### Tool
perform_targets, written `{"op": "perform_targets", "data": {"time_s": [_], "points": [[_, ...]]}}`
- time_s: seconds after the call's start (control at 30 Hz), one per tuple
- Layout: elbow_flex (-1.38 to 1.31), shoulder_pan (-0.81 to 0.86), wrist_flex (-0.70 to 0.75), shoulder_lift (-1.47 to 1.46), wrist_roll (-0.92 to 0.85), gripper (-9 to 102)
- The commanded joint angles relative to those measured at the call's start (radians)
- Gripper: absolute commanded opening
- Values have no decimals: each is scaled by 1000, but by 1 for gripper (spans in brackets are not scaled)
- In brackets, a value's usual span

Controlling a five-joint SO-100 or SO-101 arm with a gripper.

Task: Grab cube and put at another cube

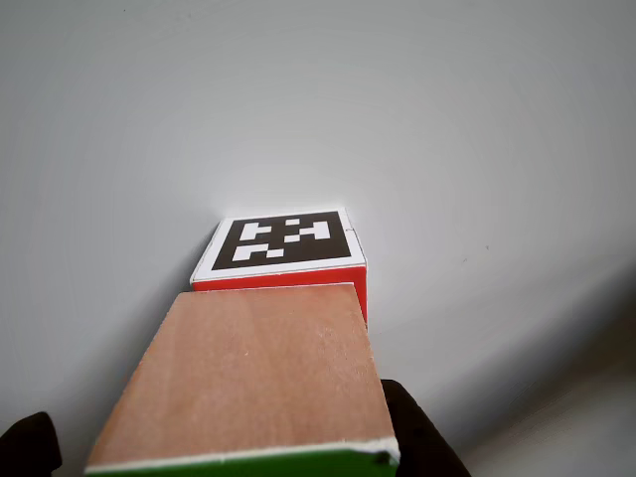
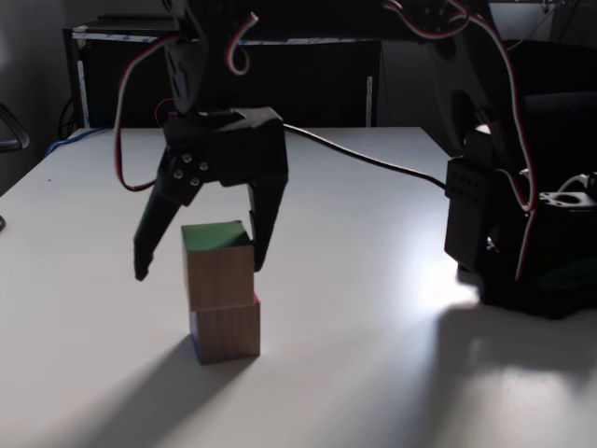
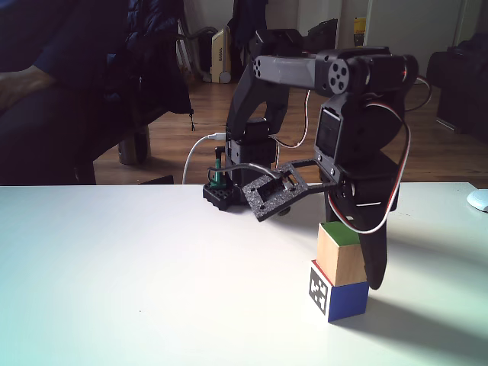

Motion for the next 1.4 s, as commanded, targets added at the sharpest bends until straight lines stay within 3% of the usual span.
{"op": "perform_targets", "data": {"time_s": [0.0, 0.67, 1.03, 1.27, 1.37], "points": [[-26, 2, 8, 35, 5, 49], [141, -61, 8, 357, 29, 48], [331, 74, -3, 715, -32, 47], [775, 209, -273, 1267, -124, 24], [971, 236, -354, 1447, -149, 19]]}}
